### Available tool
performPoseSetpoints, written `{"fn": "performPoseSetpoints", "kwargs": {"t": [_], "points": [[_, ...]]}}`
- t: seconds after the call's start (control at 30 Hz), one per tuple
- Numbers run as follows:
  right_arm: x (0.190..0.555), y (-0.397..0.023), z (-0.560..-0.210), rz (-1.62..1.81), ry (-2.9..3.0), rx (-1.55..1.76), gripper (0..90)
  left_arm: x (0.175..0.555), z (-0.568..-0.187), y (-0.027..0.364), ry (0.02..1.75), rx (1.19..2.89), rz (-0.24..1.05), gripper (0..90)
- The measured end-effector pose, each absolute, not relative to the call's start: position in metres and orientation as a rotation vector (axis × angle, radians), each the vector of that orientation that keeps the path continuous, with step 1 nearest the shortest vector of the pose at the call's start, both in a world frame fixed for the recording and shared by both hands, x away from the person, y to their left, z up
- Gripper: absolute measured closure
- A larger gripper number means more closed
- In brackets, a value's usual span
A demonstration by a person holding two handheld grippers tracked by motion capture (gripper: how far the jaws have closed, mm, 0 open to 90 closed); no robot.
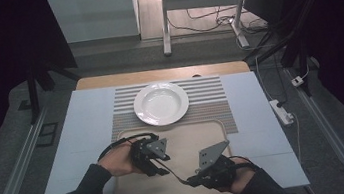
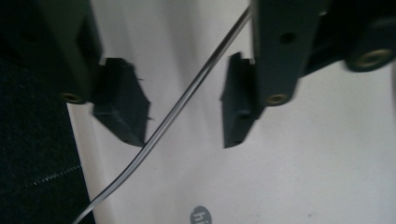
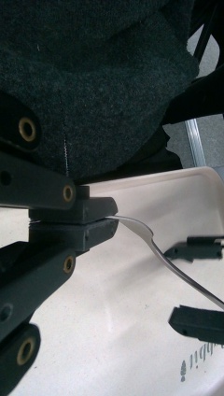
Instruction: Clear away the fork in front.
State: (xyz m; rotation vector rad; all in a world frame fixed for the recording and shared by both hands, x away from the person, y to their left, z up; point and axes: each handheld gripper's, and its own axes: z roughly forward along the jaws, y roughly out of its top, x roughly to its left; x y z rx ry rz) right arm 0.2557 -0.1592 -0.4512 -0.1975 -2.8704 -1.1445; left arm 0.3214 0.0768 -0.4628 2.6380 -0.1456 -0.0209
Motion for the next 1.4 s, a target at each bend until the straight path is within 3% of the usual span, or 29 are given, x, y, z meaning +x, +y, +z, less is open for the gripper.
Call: {"fn": "performPoseSetpoints", "kwargs": {"t": [0.17,0.4,0.63,0.8,1.0,1.07,1.1,1.13,1.17,1.2,1.4], "points": [[0.255,-0.159,-0.451,-1.139,-2.868,-0.173,89.8,0.319,-0.464,0.075,-0.223,2.646,-0.02,66.5],[0.255,-0.157,-0.452,-1.124,-2.868,-0.124,89.6,0.308,-0.466,0.078,-0.488,2.607,0.136,78.0],[0.256,-0.157,-0.454,-1.111,-2.872,-0.06,86.7,0.305,-0.472,0.077,-0.658,2.612,0.012,85.6],[0.259,-0.16,-0.456,-1.102,-2.85,-0.074,82.9,0.306,-0.471,0.077,-0.583,2.617,-0.095,86.5],[0.266,-0.166,-0.454,-1.166,-2.851,-0.19,62.0,0.308,-0.468,0.076,-0.408,2.648,-0.145,86.5],[0.269,-0.17,-0.451,-1.19,-2.871,-0.274,48.9,0.309,-0.466,0.077,-0.335,2.655,-0.149,86.5],[0.269,-0.17,-0.451,-1.19,-2.871,-0.274,48.9,0.31,-0.465,0.079,-0.302,2.662,-0.155,86.5],[0.27,-0.174,-0.45,-1.219,-2.883,-0.324,41.4,0.311,-0.464,0.082,-0.25,2.663,-0.154,86.5],[0.27,-0.174,-0.45,-1.219,-2.883,-0.324,41.4,0.311,-0.464,0.082,-0.25,2.663,-0.154,86.4],[0.272,-0.178,-0.448,-1.247,-2.9,-0.399,35.3,0.311,-0.463,0.084,-0.211,2.669,-0.156,86.4],[0.274,-0.186,-0.45,-1.251,-2.953,-0.526,19.3,0.309,-0.465,0.09,-0.014,2.671,-0.152,86.4]]}}
